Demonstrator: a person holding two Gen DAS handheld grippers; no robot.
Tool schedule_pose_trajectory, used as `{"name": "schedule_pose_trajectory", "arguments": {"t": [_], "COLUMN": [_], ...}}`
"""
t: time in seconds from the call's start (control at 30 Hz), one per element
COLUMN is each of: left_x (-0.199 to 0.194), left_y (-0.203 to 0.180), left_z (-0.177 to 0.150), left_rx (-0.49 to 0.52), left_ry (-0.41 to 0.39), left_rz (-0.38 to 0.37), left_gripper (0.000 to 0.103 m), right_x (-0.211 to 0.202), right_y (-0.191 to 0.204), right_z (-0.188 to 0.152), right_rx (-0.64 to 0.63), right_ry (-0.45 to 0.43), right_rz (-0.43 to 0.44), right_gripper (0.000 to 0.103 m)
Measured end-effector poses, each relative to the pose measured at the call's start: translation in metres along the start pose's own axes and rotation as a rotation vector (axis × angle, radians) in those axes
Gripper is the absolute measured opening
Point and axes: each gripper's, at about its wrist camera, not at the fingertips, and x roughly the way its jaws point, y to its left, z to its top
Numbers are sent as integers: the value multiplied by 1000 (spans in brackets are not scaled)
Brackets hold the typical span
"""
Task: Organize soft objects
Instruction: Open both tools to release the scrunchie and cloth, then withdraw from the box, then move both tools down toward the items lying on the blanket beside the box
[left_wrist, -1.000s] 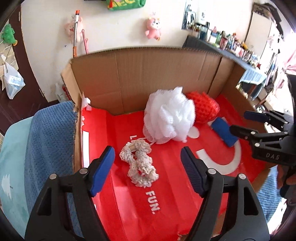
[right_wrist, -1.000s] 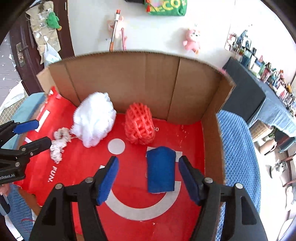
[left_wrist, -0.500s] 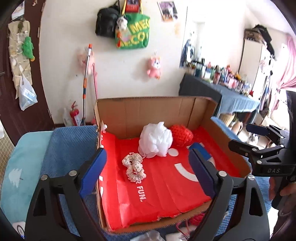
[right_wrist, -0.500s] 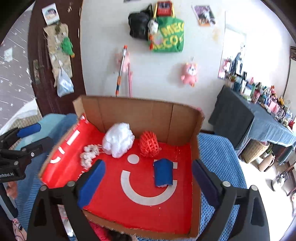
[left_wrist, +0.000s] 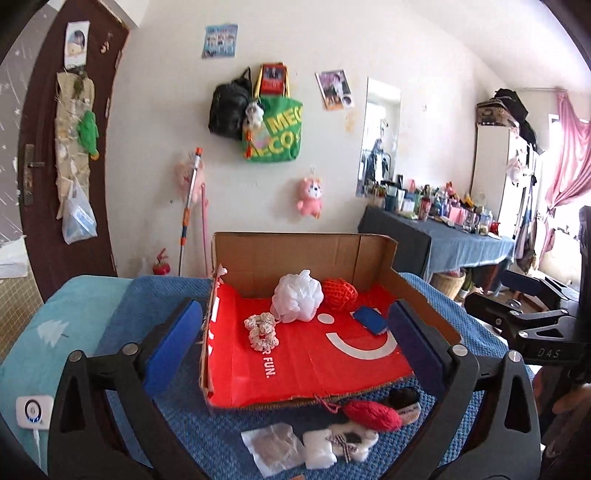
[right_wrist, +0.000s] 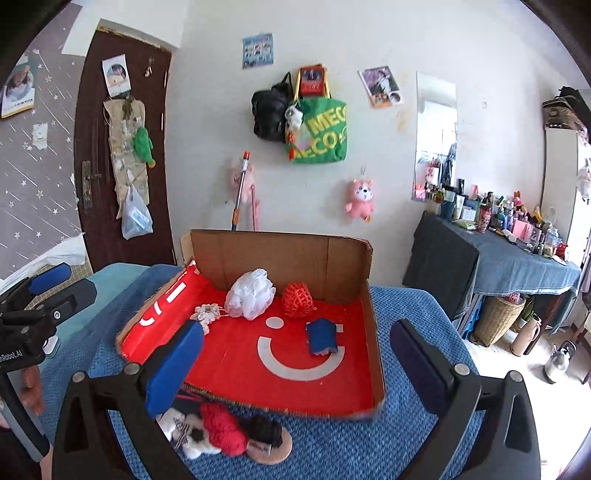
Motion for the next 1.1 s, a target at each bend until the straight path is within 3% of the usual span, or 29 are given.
{"name": "schedule_pose_trajectory", "arguments": {"t": [0.3,0.67,1.1], "left_x": [-39,-48,-49], "left_y": [-12,-26,-26], "left_z": [-48,-104,-138], "left_rx": [16,45,35], "left_ry": [-55,-48,-41], "left_rz": [55,84,93], "left_gripper": [103,103,103], "right_x": [-42,-51,-46], "right_y": [7,18,29], "right_z": [-52,-109,-157], "right_rx": [24,25,6], "right_ry": [-102,-112,-86], "right_rz": [-37,-56,-64], "right_gripper": [103,103,103]}}
